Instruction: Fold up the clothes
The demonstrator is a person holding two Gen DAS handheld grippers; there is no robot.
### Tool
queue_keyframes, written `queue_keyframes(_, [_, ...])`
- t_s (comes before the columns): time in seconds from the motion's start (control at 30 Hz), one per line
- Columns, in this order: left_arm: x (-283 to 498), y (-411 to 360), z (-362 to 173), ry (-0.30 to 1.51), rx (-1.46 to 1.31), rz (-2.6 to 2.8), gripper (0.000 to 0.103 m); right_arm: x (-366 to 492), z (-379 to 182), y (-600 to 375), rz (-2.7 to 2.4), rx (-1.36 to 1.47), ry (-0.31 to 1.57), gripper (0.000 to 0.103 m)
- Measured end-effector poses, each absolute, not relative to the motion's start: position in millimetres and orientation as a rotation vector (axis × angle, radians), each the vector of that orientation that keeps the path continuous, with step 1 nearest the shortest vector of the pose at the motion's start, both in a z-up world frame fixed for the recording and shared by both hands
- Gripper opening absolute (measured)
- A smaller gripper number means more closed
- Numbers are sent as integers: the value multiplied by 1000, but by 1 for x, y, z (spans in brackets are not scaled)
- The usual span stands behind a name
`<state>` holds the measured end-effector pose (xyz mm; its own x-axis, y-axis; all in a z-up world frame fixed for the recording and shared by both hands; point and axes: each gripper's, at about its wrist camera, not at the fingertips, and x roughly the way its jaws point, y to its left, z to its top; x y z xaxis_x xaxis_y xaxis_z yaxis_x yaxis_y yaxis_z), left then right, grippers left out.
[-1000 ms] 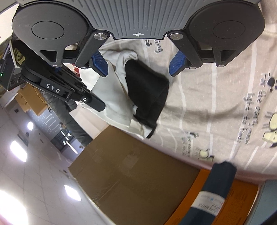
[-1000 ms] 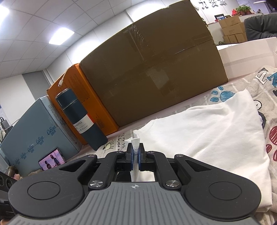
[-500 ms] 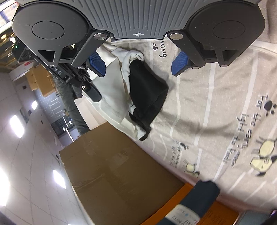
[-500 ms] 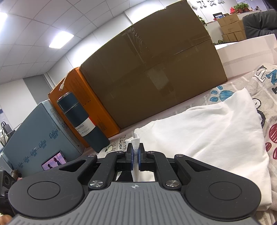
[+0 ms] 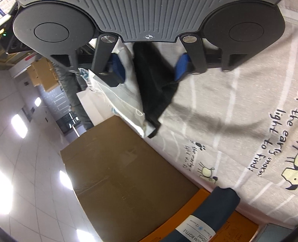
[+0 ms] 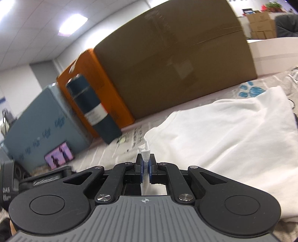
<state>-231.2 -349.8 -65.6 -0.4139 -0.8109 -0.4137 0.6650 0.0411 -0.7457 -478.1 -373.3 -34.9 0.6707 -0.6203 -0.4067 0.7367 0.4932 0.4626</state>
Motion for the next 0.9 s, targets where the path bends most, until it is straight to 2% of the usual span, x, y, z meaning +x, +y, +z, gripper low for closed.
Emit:
queue_keyframes(0.3, [-238,-349,-66,1072,-148,-1664,39,-461,-41,-370,-834,600,294,9])
queue_keyframes(0.57, [-239,-345,-65,1019,-142,-1660,39,-457,-42,-367,-813,578,366,15])
queue_keyframes(0.9, [-236,-343,-67,1012,-143,-1652,41,-452,-42,-362,-811,538,407,32])
